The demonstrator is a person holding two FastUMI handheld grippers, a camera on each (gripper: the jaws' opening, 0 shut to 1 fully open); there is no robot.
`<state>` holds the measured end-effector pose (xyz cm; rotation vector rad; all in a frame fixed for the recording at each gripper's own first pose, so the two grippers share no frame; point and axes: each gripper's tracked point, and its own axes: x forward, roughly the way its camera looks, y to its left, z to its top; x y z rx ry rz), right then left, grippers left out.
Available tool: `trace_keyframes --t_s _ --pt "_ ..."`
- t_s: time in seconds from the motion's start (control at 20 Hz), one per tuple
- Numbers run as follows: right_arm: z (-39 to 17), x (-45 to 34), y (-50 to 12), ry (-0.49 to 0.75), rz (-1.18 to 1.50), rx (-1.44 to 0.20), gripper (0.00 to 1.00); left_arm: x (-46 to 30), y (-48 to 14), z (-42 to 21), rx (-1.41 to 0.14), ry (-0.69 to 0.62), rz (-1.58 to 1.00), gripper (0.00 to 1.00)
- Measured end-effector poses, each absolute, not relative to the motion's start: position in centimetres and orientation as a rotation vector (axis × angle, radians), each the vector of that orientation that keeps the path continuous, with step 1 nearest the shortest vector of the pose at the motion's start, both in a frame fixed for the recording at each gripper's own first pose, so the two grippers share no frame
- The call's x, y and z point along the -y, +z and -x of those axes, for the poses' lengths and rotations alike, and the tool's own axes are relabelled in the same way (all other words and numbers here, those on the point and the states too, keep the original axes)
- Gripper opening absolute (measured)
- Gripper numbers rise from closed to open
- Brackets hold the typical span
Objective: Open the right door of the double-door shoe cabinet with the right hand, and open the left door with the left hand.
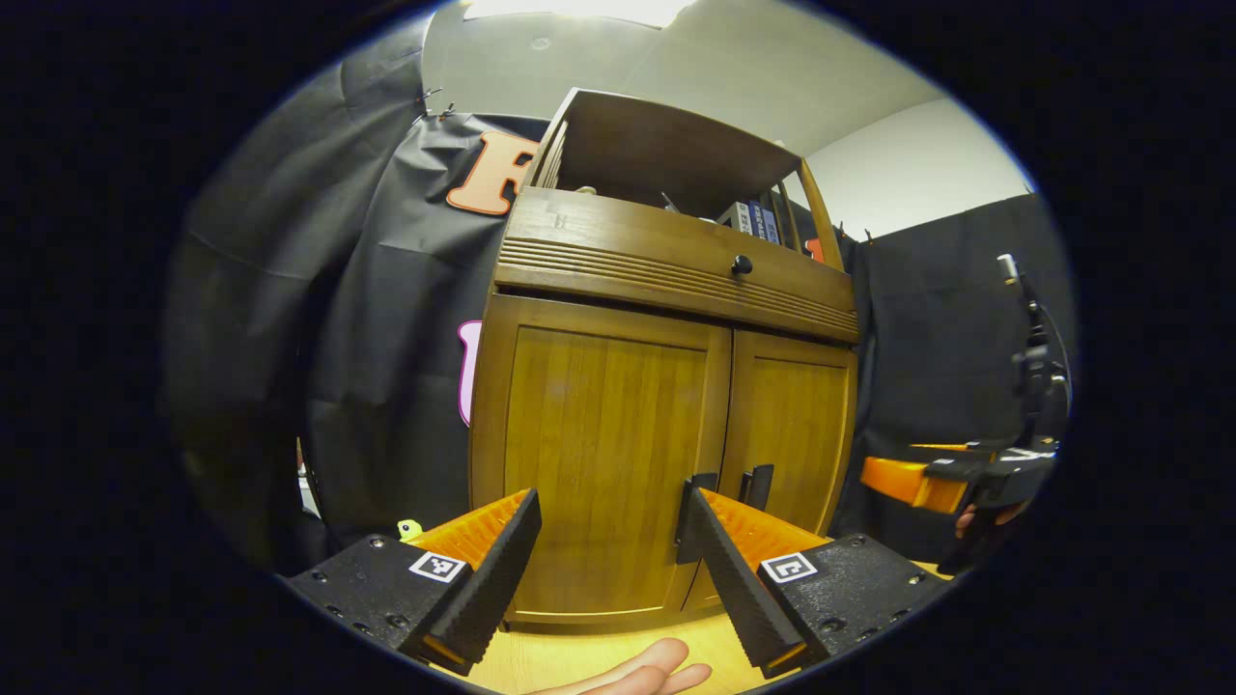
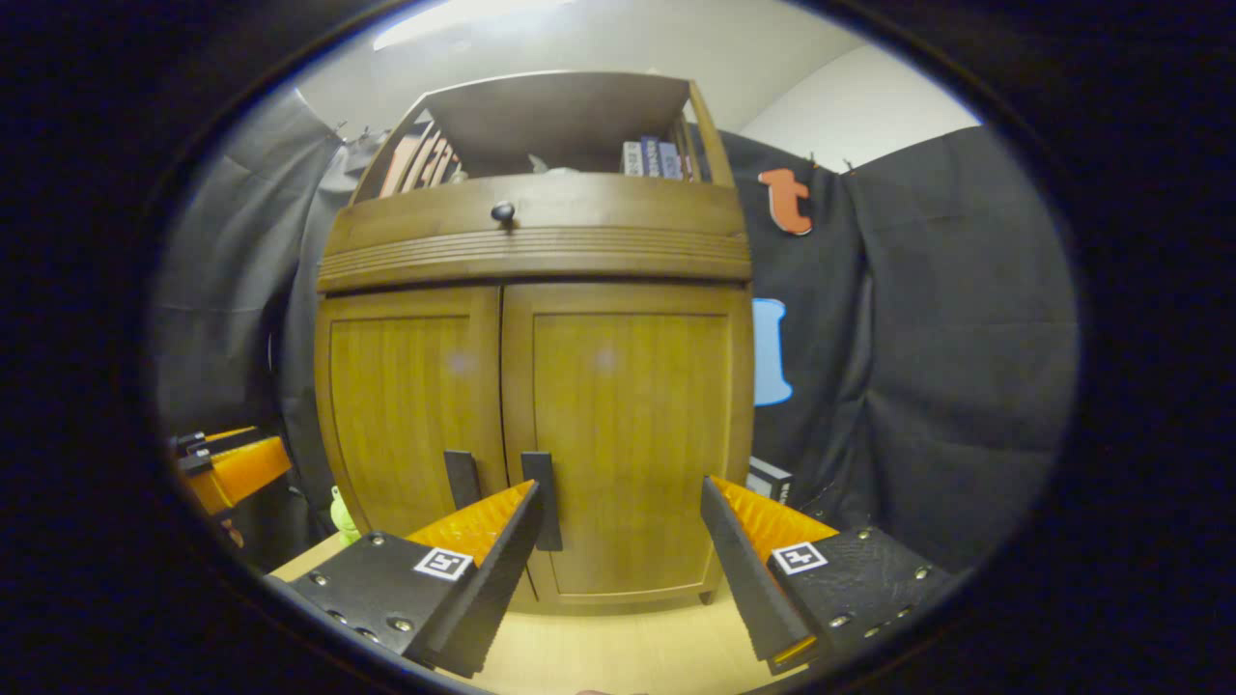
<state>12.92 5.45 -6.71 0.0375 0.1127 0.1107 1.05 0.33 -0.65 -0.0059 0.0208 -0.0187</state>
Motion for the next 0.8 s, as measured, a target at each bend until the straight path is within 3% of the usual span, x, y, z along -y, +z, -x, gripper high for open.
trace_keyframes --t_s 0.1,0.35,0.4,0.5,0.7,0.8 --pt "-14.9 -6.8 -8.6 0.138 -0.035 -0.143 0.94 -0.5 -1.0 -1.4 -0.037 -0.017 0.011 0.95" --pt "-19.8 -10.4 -11.4 0.177 -0.041 -0.183 0.97 -1.2 -1.3 -1.7 -0.057 -0.018 0.024 0.92" --pt "-20.5 -10.6 -12.2 0.163 -0.028 -0.207 0.94 -1.6 -1.4 -1.6 -0.061 -0.009 0.039 0.95" --pt "-21.8 -12.4 -13.4 0.201 -0.033 -0.24 1.0 -2.3 -1.3 -1.8 -0.056 0.007 0.054 0.93" --pt "-23.6 -13.9 -13.3 0.203 0.006 -0.205 0.95 -3.7 -1.5 -2.4 -0.062 0.048 0.055 0.92" --pt "-24.3 -14.8 -14.0 0.232 -0.024 -0.213 0.48 -4.2 -2.0 -2.7 -0.078 0.071 0.077 0.92"
